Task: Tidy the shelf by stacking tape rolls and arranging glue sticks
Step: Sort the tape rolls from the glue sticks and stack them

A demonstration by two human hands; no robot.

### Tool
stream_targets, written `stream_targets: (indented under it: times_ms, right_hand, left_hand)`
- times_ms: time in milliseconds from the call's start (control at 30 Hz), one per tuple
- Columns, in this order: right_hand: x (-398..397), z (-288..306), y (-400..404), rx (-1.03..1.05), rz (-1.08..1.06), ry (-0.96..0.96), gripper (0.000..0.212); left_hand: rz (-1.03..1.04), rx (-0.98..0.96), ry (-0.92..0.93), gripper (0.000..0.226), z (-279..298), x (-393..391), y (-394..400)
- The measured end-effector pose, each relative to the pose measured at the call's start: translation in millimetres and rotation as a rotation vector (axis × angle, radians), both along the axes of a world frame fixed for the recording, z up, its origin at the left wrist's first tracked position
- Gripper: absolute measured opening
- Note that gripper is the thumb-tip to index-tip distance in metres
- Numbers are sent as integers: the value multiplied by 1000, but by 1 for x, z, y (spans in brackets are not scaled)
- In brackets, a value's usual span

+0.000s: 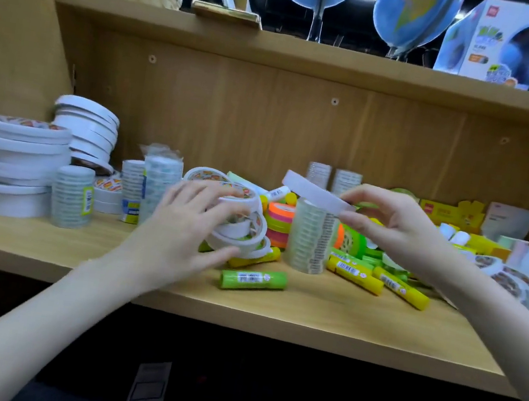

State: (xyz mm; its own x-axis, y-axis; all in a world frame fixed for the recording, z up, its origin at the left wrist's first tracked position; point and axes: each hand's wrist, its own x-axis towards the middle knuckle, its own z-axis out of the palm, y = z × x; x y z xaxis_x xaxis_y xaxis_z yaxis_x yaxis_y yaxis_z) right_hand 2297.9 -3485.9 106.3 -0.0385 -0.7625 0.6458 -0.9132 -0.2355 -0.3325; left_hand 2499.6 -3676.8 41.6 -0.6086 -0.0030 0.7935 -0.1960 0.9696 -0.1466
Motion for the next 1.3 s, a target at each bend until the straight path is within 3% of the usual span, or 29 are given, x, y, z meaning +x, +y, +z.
stream_targets:
  times_ms: [100,200,300,367,567,633,733,900,967,1067,1300]
  right_hand:
    - [4,4,-25,-35,-32,71,11]
    - [10,2,-41,-79,-6,109,9]
    - [11,-2,-46,-75,-30,145,11]
    - [14,-9,-40,-107,-39,150,12]
    - [42,-76,-20,-133,27,483,22]
    - [42,-86,-24,-27,-12,444,16]
    - [40,-81,-32,124,-43,362,26]
    - [34,-69,-31,252,-138,457,11]
    - [30,-70,-27,260,-195,472,23]
    - [29,-76,-26,177,-212,483,36]
    - [28,-87,-33,-67,-160,514,30]
  left_hand:
    - [164,-72,-217,69,22,3,-11]
    - [191,58,-439,51,38,-9,-18]
    - [169,68,-477,23,51,-20,-24]
    - [174,65,-492,21,52,-23,-25]
    - [107,48,-425,21,44,-27,-29]
    - [109,43,-413,24,44,-25,-28]
    - [136,34,-413,22,42,-22,-30]
    - [106,30,-392,20,40,-17,-32]
    - [90,30,-387,22,39,-18,-32]
    - [73,-4,-376,23,37,-18,-33]
    - [-42,-166,-155,25,42,-7,-28]
